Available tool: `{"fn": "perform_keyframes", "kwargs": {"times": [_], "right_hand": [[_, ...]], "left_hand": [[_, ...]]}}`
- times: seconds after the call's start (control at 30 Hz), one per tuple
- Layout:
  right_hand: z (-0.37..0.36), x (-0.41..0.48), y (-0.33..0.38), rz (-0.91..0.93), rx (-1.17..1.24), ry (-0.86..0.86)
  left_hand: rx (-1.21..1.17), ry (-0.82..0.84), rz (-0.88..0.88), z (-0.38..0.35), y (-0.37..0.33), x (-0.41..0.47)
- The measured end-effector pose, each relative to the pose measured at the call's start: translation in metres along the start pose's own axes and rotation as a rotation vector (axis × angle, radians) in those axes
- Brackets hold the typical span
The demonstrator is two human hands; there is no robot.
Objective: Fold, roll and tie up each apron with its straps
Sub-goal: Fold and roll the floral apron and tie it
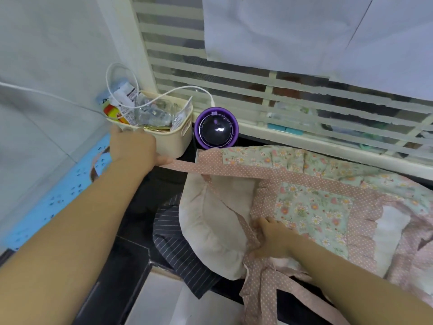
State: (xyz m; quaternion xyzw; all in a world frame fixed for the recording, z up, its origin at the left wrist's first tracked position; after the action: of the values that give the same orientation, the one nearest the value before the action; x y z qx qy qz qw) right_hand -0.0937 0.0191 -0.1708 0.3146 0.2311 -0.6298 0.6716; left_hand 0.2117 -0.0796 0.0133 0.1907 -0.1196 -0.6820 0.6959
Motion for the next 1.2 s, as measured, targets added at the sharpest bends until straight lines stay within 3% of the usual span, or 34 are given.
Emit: {"fn": "perform_keyframes", "kwargs": {"times": [0.1,0.2,0.3,0.37,0.43,0.53,0.63,0.7,0.83,0.9,1.03,1.2], "right_hand": [[0.002,-0.002,0.0,0.025,0.017,0.009],[0.018,-0.014,0.007,0.149,0.253,0.014],[0.067,-0.019,-0.004,0.146,0.388,-0.218],[0.111,-0.015,-0.021,0.101,0.415,-0.45],[0.144,-0.006,-0.039,0.035,0.431,-0.556],[0.157,0.013,-0.046,0.009,0.296,-0.512],[0.128,0.016,-0.018,0.133,0.141,-0.401],[0.101,0.02,-0.007,0.172,0.053,-0.35],[0.065,0.027,-0.009,0.171,-0.18,-0.193],[0.057,0.027,-0.009,0.198,-0.197,-0.14],[0.033,0.019,-0.009,0.238,-0.178,-0.043],[0.028,0.006,-0.013,0.262,0.078,-0.08]], "left_hand": [[-0.035,0.043,-0.081,-0.013,-0.023,0.001],[-0.349,0.066,-0.148,-0.033,-0.058,0.001],[-1.011,0.23,0.014,-0.062,-0.086,0.004],[-1.302,0.335,0.147,-0.079,-0.105,0.009],[-1.536,0.391,0.261,-0.089,-0.12,0.011],[-1.774,0.354,0.386,-0.101,-0.133,0.018],[-1.948,0.223,0.464,-0.1,-0.138,0.026],[-1.935,0.071,0.468,-0.089,-0.131,0.026],[-1.505,-0.537,0.229,-0.034,-0.101,0.005],[-1.364,-0.661,0.177,-0.027,-0.098,-0.004],[-1.28,-0.635,0.166,-0.042,-0.101,-0.008],[-1.261,-0.34,0.411,-0.09,-0.091,-0.019]]}}
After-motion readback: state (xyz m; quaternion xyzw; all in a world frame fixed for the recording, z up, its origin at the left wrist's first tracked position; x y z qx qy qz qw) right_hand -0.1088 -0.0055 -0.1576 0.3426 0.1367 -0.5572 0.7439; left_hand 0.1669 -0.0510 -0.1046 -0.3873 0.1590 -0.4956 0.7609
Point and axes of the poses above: each hand's wrist, its own x-axis towards the middle knuckle, its own z-axis out of the back of the hand, y = z × x, the point moved 8 cm from there along x, towards the middle knuckle, and after that the axes turned 10 degrees about -z, right-handed, at the moved point
